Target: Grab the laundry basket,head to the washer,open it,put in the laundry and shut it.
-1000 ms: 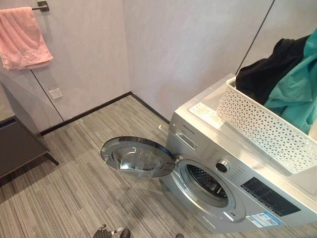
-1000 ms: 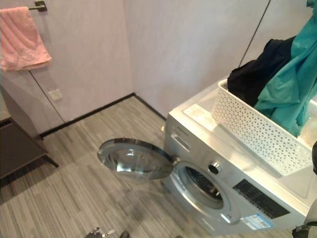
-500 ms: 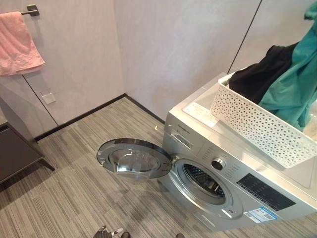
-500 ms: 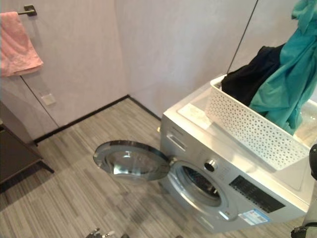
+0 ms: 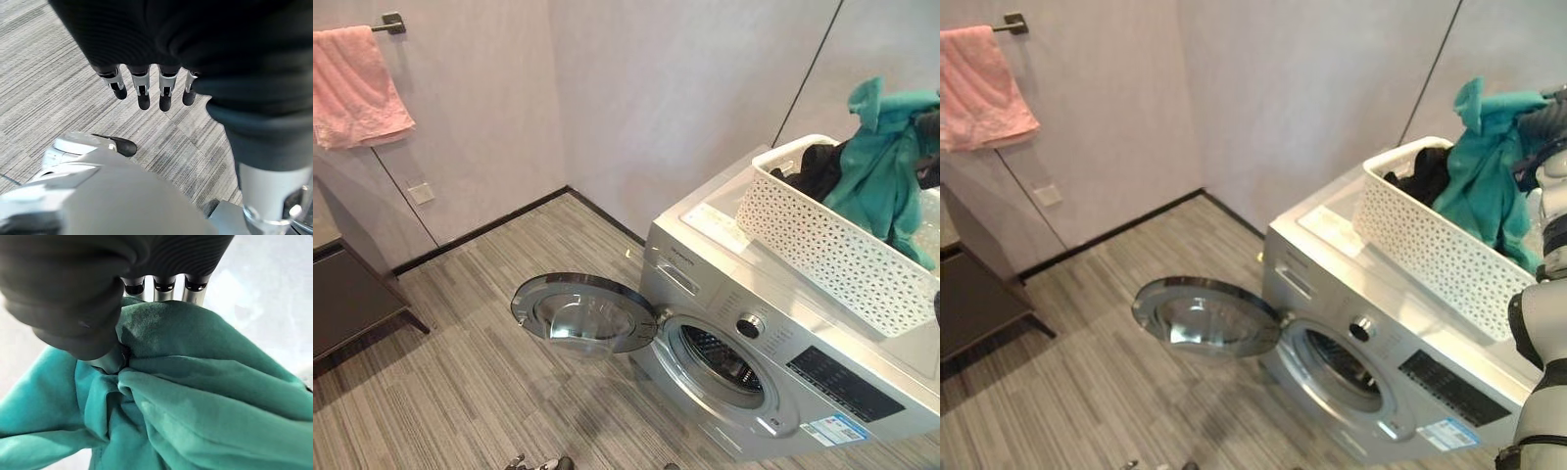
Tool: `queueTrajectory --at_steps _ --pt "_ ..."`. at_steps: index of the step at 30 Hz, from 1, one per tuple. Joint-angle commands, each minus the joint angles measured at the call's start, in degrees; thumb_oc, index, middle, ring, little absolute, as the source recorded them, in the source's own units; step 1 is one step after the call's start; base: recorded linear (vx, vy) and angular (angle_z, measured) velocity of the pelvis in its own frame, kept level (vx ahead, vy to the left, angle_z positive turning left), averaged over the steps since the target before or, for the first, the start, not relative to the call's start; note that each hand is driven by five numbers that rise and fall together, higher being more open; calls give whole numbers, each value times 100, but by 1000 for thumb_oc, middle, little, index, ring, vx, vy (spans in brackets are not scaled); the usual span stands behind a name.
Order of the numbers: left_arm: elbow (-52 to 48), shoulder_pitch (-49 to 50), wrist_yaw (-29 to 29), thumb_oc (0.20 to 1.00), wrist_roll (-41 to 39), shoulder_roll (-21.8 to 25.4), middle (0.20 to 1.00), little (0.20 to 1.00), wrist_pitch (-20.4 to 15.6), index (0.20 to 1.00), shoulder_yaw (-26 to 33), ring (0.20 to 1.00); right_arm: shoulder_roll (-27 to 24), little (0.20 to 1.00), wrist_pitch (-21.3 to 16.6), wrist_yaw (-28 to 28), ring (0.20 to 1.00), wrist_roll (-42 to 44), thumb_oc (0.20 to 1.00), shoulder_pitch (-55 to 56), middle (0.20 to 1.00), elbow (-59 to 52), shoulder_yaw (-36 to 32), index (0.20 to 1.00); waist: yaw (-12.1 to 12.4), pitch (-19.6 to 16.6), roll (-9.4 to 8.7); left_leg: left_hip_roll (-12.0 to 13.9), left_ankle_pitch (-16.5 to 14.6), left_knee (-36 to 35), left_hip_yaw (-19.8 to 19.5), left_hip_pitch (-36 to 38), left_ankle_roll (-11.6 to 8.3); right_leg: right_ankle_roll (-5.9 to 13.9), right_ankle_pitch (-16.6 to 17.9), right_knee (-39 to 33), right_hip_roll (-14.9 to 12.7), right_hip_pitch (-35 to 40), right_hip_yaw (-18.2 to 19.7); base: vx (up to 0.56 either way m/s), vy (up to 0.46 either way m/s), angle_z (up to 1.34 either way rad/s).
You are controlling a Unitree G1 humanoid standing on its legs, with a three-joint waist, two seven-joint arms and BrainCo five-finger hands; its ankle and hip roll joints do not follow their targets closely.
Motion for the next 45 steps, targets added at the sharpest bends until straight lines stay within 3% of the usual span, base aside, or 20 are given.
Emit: queueTrajectory --at_steps 1,25,26,27,28,36,41,45 --pt "369 -311 -3 1000 53 275 1000 1000 -67 1000 -155 1000 -41 200 -135 -85 200 -112 200 -635 200 479 93 200 173 122 -439 -167 -584 29 488 698 305 204 -312 66 -308 4 349 0 0 0" --pt "447 -260 38 1000 -41 236 1000 1000 -44 1000 -164 1000 829 200 -202 -162 200 217 200 -789 200 -27 104 200 214 145 -439 -169 -562 41 454 650 324 160 -349 74 -315 38 331 0 0 0" --pt "439 -259 36 1000 -36 231 1000 1000 -44 1000 -167 1000 837 398 -180 -170 398 127 398 -787 398 53 121 398 217 146 -438 -169 -563 40 452 652 325 159 -347 74 -315 40 330 0 0 0" --pt "429 -279 49 1000 -25 224 1000 1000 -31 1000 -168 1000 808 931 -143 -224 931 15 931 -792 931 199 104 931 219 160 -436 -172 -560 36 448 651 328 157 -347 68 -314 43 330 0 0 0" --pt "435 -296 55 1000 -13 227 1000 1000 -31 1000 -166 1000 777 1000 -127 -224 1000 20 1000 -778 1000 271 77 1000 216 162 -434 -177 -557 36 447 648 327 157 -350 69 -311 44 324 0 0 0" --pt "488 -316 56 1000 -67 224 1000 1000 -27 1000 -116 1000 356 1000 -266 -413 1000 621 1000 -830 1000 -254 -157 1000 123 149 -428 -172 -562 25 470 656 325 169 -351 77 -312 33 341 -1 7 3" --pt "601 -243 44 1000 -228 136 1000 1000 -37 1000 119 1000 -502 1000 -691 -696 1000 1450 1000 -351 1000 -1721 -790 1000 -35 98 -410 -160 -617 25 525 685 331 193 -342 88 -307 8 381 -1 18 2" --pt "690 -179 -33 1000 -203 131 1000 1000 -33 1000 221 1000 -1003 1000 -715 -540 1000 1607 1000 109 1000 -1914 -1036 1000 -93 69 -433 -144 -634 25 582 695 331 210 -326 99 -308 -20 409 0 0 0"
